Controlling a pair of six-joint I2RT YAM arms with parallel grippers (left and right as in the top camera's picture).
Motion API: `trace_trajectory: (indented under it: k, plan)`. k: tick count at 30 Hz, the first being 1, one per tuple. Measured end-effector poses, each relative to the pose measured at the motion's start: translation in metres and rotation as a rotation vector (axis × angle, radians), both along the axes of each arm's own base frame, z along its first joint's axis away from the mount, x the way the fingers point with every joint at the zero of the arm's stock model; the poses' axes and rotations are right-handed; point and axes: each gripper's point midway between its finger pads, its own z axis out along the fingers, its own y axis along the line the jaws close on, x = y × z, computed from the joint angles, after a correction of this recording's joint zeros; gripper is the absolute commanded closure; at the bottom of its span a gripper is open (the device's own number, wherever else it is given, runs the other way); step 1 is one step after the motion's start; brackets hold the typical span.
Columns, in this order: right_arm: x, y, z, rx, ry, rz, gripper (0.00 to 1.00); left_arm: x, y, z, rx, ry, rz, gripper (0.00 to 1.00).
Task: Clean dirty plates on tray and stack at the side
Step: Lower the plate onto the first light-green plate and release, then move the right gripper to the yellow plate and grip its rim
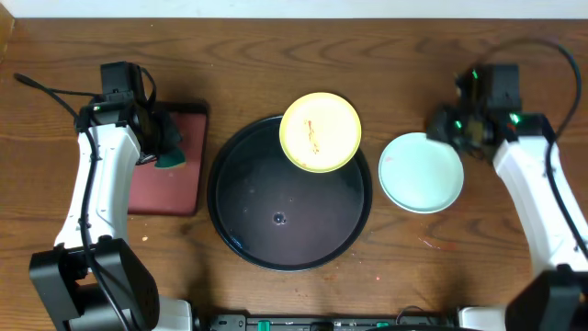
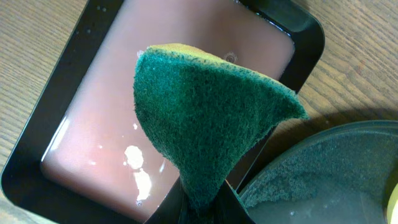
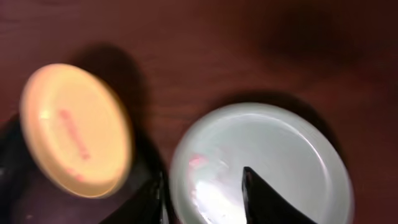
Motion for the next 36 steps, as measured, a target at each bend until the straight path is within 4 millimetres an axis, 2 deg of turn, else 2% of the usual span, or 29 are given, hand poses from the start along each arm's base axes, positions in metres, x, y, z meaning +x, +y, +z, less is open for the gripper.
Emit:
trace_trajectory:
  k: [3, 6, 10, 15, 18, 20, 22, 28, 36]
  plan:
    - [0.028, 0.034, 0.010, -0.003, -0.015, 0.124, 0.56, 0.000, 0.000, 0.000, 0.000, -0.001, 0.000, 0.92]
    - [0.050, 0.067, -0.001, -0.001, 0.013, 0.238, 0.56, 0.000, 0.000, 0.000, 0.000, -0.001, 0.000, 0.92]
    - [0.071, 0.102, -0.038, 0.013, 0.082, 0.351, 0.55, 0.000, 0.000, 0.000, 0.000, -0.001, 0.000, 0.92]
    - [0.076, 0.129, -0.090, 0.038, 0.159, 0.455, 0.55, 0.000, 0.000, 0.000, 0.000, -0.001, 0.000, 0.92]
    - [0.073, 0.136, -0.112, 0.037, 0.194, 0.492, 0.57, 0.000, 0.000, 0.000, 0.001, -0.001, 0.000, 0.92]
    - [0.071, 0.138, -0.120, 0.033, 0.207, 0.507, 0.64, 0.000, 0.000, 0.000, 0.000, -0.001, 0.000, 0.92]
    - [0.069, 0.139, -0.124, 0.030, 0.214, 0.515, 0.79, 0.000, 0.000, 0.000, 0.000, -0.001, 0.000, 0.92]
    - [0.071, 0.140, -0.124, 0.024, 0.206, 0.532, 0.98, 0.000, 0.000, 0.000, 0.000, -0.001, 0.000, 0.92]
    - [0.061, 0.141, -0.114, 0.028, 0.238, 0.515, 0.99, 0.000, 0.000, 0.000, 0.000, -0.001, 0.000, 0.92]
